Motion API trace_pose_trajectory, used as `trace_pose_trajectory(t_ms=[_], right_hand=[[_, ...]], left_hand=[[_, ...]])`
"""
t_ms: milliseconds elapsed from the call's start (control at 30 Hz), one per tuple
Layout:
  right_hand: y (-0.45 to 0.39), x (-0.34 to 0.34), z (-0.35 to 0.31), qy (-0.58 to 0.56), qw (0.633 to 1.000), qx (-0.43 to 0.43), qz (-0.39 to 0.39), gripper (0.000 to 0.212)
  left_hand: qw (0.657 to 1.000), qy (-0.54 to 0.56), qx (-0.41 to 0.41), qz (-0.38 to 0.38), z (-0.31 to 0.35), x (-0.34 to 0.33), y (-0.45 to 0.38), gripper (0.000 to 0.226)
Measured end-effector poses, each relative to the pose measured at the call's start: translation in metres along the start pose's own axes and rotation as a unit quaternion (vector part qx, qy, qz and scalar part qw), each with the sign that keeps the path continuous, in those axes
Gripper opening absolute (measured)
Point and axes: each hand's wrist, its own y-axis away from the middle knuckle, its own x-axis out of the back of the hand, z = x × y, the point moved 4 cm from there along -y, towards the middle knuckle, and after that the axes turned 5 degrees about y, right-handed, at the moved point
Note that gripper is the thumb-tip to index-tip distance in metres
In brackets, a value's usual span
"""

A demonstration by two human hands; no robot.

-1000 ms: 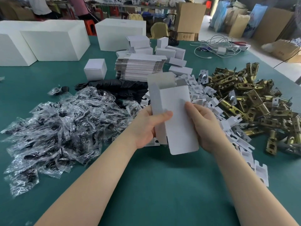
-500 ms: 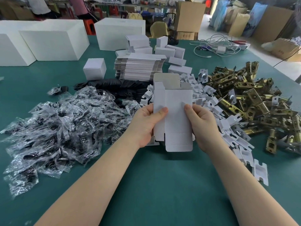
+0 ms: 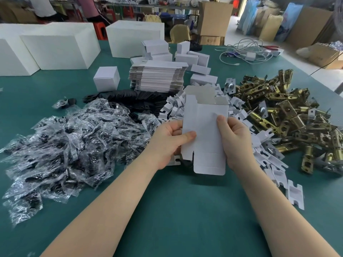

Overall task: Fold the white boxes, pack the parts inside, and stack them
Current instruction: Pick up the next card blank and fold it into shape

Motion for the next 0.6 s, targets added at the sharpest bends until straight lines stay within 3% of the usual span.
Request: trace_pose_trajectory(t_ms=[133,267,333,400,500,600], right_hand=[[0.000,0.000,0.001,-0.017,1.000,-0.012,-0.019,0.064],[-0.001,-0.001,0.002,-0.078,0.996,-0.003,-0.037,0.027],[-0.002,-0.002,0.001,-0.075,0.995,0.025,-0.059,0.039],[0.000,-0.003,-0.002,-0.024,0.994,0.078,-0.076,0.053],[0.002,-0.006,-0.003,0.040,0.985,0.144,-0.091,0.052],[0.004,-0.005,-0.011,0.080,0.976,0.192,-0.069,0.055]], left_hand=[[1.000,0.022,-0.012,0.016,0.002,-0.001,0.000,0.028],[0.994,0.094,-0.020,0.050,0.008,0.003,0.000,0.063],[0.989,0.134,-0.026,0.052,0.012,0.003,-0.001,0.074],[0.986,0.149,-0.037,0.057,0.014,0.002,-0.001,0.059],[0.987,0.156,-0.038,0.025,0.018,-0.003,0.001,0.041],[0.988,0.145,-0.056,-0.026,0.022,-0.006,0.006,0.057]])
